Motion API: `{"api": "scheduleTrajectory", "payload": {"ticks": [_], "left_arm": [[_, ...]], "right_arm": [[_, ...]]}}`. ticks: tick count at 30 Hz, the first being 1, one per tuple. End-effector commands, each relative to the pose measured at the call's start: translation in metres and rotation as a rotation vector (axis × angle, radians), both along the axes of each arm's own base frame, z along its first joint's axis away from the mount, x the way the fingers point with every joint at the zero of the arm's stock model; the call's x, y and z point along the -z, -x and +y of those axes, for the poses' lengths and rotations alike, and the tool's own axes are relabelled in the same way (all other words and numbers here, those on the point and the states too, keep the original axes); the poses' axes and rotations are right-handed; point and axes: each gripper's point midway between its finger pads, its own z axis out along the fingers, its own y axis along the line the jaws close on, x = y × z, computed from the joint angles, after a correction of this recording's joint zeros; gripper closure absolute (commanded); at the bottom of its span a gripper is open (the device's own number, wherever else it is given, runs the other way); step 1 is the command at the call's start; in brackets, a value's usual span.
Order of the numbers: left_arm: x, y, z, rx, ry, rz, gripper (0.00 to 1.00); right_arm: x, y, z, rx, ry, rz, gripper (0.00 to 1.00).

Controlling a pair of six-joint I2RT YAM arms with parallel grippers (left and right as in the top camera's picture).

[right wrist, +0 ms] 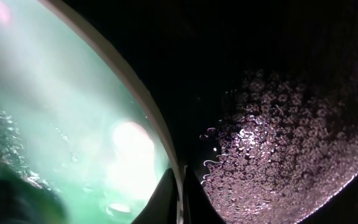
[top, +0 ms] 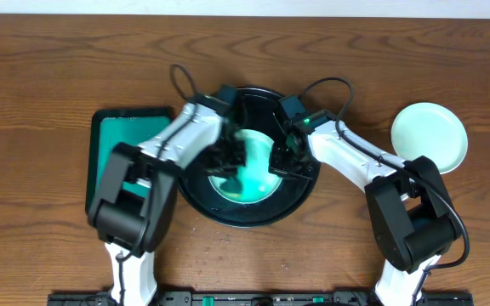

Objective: Clean dirty plates on tray and stack at the side
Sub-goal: 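Scrub the plate with the sponge while the right gripper holds it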

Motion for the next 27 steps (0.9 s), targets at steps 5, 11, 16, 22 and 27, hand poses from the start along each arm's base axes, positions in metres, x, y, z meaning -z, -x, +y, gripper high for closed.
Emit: {"api": "scheduleTrajectory", "payload": {"ticks": [5, 11, 16, 22, 27], "left_arm": [[0.020, 0.045, -0.062, 0.104, 0.150, 0.102, 0.93], [0.004, 0.030, -0.104, 0.107, 0.384, 0.056, 0.93], [-0.004, 0.018, -0.121, 0.079, 0.467, 0.024, 0.93], [0.005, 0.001, -0.110, 0.043, 0.405, -0.035, 0.93], [0.021, -0.028, -0.072, -0.055, 0.237, -0.116, 0.93]], "right_arm": [[0.022, 0.016, -0.017, -0.019, 0.080, 0.064, 0.98], [0.022, 0.017, -0.015, -0.018, 0.073, 0.067, 0.99], [0.022, 0.017, -0.016, -0.018, 0.073, 0.068, 0.99], [0.022, 0.017, -0.015, -0.018, 0.073, 0.068, 0.99], [0.022, 0.018, -0.014, -0.018, 0.063, 0.073, 0.99]]}}
